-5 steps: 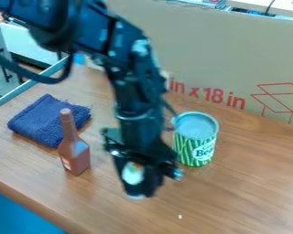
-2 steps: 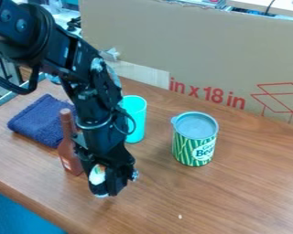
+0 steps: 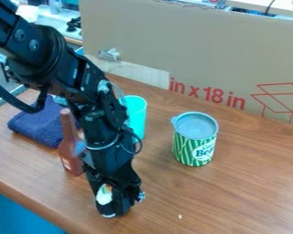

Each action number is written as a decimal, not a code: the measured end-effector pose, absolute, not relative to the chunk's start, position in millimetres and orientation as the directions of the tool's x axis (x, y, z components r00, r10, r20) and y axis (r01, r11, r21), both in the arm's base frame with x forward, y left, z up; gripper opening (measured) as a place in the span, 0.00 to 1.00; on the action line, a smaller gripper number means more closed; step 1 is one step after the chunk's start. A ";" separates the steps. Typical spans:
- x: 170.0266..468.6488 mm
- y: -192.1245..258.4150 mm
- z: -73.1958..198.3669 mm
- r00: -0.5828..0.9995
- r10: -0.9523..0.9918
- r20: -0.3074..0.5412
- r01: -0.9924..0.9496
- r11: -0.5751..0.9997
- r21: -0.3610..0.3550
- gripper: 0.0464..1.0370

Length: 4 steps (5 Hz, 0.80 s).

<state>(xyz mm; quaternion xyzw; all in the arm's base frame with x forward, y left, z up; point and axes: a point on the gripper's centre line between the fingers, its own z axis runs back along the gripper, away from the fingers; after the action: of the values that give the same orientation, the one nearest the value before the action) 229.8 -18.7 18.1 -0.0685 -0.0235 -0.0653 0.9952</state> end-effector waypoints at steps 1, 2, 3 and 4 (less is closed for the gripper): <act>230.5 -17.9 15.9 0.991 -0.118 0.065 0.125 0.985 -0.117 0.59; 230.5 -20.2 16.2 0.992 -0.110 0.060 0.115 0.989 -0.098 0.81; 220.2 -18.7 18.6 0.996 -0.086 0.040 0.089 0.993 -0.081 0.95; 220.6 -18.5 36.7 0.995 -0.056 0.079 0.062 0.996 -0.068 0.96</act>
<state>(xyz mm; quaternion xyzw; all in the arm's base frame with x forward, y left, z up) 220.6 -18.5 36.7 -0.0351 -0.0387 -0.0296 0.9982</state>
